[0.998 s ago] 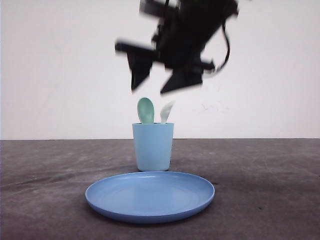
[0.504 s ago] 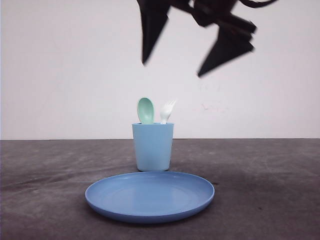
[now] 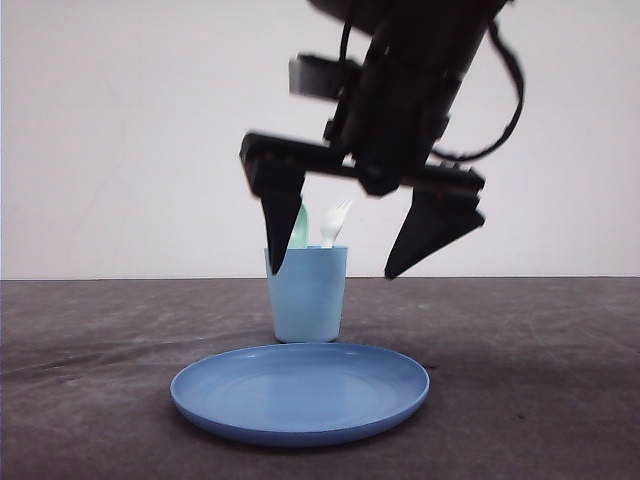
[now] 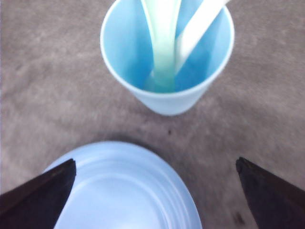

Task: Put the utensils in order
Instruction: 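Lower the right gripper around the blue cup and grasp it, then lift the cup with the right gripper and move it over the plate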

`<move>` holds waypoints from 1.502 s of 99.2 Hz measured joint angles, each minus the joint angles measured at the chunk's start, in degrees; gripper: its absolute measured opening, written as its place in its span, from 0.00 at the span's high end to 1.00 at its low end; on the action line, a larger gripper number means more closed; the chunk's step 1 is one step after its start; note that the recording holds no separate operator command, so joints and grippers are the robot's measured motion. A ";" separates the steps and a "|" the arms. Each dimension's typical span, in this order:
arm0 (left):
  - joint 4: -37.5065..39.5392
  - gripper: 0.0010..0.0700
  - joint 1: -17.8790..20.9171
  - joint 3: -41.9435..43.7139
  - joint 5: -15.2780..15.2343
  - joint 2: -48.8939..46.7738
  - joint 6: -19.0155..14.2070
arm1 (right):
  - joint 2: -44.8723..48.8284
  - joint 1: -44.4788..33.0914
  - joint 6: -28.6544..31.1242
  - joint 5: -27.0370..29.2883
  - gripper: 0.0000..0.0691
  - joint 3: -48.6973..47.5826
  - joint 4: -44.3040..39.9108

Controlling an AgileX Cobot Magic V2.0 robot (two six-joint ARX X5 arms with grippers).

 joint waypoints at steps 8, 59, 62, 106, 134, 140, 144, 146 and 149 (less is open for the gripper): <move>0.00 0.59 0.00 0.00 0.00 0.00 0.00 | 0.85 -0.74 0.00 -0.48 0.01 0.00 3.10; 0.02 0.59 0.00 0.00 0.00 0.00 0.00 | 10.43 -3.98 -2.36 -4.87 0.01 7.15 6.12; 0.02 0.59 0.00 0.00 0.00 0.00 0.00 | 10.97 -3.98 -2.73 -4.76 0.01 8.15 5.99; 0.00 0.59 0.00 0.00 0.00 0.00 0.00 | 16.66 -4.87 -4.94 -4.04 0.29 14.16 1.97; 0.00 0.59 0.00 0.00 0.00 0.00 0.00 | 15.91 -4.96 -6.32 -1.38 0.39 14.43 0.09; 0.00 0.59 0.00 0.00 0.00 0.00 0.00 | 14.53 -4.96 -7.04 -1.36 0.39 14.43 -0.98; 0.00 0.59 0.00 0.00 0.00 0.00 0.00 | 13.09 -4.96 -7.45 -1.33 0.39 14.43 -1.49; 0.00 0.59 0.00 0.00 0.00 0.02 0.00 | 12.22 -4.98 -7.58 -1.33 0.39 14.43 -1.77; 0.00 0.59 0.00 0.00 0.00 0.00 0.00 | 10.62 -5.01 -7.67 -1.40 0.39 14.43 -2.34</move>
